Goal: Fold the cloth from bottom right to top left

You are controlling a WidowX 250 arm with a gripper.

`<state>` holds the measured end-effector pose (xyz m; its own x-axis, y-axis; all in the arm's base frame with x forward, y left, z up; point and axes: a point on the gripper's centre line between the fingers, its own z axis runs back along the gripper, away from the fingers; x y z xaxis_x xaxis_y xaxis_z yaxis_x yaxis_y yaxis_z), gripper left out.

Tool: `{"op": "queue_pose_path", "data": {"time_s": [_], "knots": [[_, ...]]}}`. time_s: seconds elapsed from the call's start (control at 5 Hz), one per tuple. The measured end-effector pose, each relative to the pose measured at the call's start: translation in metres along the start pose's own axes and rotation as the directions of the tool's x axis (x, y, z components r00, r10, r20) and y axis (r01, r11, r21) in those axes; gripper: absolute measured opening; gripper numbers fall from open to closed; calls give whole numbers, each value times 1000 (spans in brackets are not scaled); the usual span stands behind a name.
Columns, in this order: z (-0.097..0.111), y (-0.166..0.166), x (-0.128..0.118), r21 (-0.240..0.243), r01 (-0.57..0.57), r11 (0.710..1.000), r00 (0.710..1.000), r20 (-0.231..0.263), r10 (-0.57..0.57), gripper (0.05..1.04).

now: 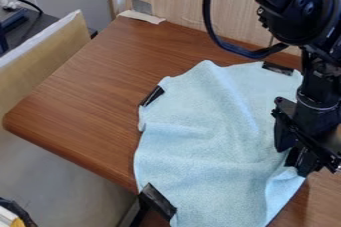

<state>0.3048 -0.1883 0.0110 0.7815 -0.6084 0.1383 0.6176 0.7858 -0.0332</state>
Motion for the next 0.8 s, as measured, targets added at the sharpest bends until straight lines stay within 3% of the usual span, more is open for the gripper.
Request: {"op": "queue_pose_path", "data": {"time_s": [0.2, 0.4, 0.6, 0.8], "knots": [[0, 1, 0, -7, 12, 1000, 1000, 0, -12, 388], [0, 3, -2, -9, 12, 1000, 1000, -5, -12, 174], [0, 4, -2, -8, 5, 1000, 1000, -8, -5, 71], [0, 4, -4, -5, 1, 1000, 1000, -23, -1, 57]]}}
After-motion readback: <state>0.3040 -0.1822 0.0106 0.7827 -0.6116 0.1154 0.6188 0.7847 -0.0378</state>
